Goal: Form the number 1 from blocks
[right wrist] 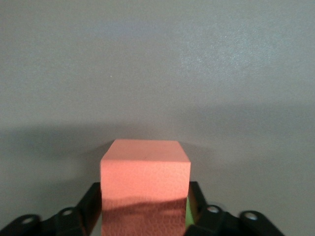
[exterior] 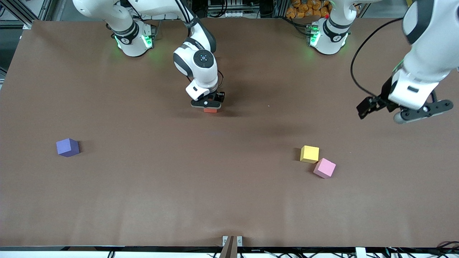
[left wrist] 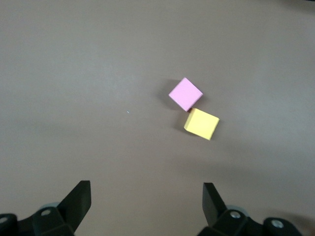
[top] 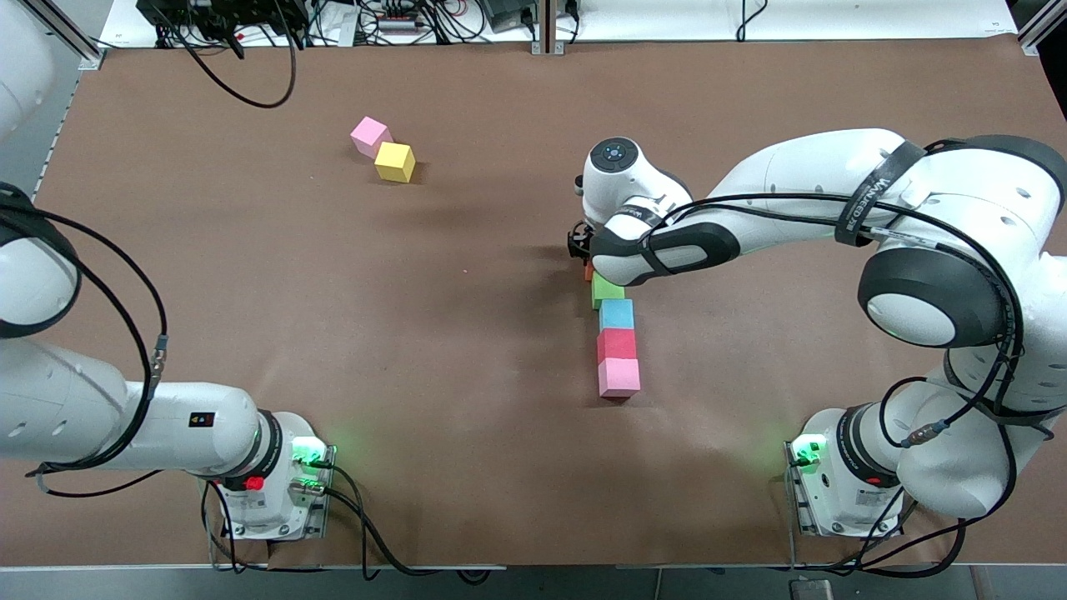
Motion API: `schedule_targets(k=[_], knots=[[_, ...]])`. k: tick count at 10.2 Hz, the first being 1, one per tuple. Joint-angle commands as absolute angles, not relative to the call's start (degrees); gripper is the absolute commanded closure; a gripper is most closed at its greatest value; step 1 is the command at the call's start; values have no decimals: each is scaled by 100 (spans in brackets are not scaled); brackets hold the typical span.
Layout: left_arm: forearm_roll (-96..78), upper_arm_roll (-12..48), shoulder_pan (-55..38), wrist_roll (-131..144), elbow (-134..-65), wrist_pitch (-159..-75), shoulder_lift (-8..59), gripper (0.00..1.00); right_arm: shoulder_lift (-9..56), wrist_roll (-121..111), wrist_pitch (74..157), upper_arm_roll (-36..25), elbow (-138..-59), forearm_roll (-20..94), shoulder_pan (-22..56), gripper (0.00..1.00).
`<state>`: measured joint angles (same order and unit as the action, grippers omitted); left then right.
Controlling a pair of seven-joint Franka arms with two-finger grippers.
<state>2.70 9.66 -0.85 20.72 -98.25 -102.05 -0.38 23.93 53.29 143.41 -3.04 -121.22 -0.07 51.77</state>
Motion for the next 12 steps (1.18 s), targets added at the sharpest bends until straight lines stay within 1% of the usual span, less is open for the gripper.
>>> schedule_targets(k=[1,2,3,4,5,6,8,10,12], knots=[[70,1011,9,1312,-9169,-9556,-9,0,2014,5222,14344,-272,-12182,-105,5037,0],[88,1011,-17,1283,-9036,-9441,-9,0,1795,4777,14274,-272,-12129,-105,4862,0],[79,1019,-35,1214,-8905,-9309,-17,0,1567,4242,14021,-272,-12103,-97,4643,0],[105,1028,-35,926,-8721,-9064,0,0,1521,3897,13418,-272,-11807,-97,4432,0],[149,1020,-18,584,-8527,-8861,44,0,1573,3572,12542,-281,-11316,-114,4256,0],[158,1028,-18,519,-8499,-8798,35,0,1565,2925,11820,-281,-10920,-149,3941,0],[106,1037,-18,536,-8490,-8789,26,0,1625,1850,10780,-290,-10068,-420,3369,0],[88,1055,-26,571,-8499,-8789,9,0,1652,1329,10373,-299,-9495,-659,2833,0],[123,1230,-26,659,-8499,-8789,17,0,1539,1257,10292,-299,-9168,-633,2331,0]])
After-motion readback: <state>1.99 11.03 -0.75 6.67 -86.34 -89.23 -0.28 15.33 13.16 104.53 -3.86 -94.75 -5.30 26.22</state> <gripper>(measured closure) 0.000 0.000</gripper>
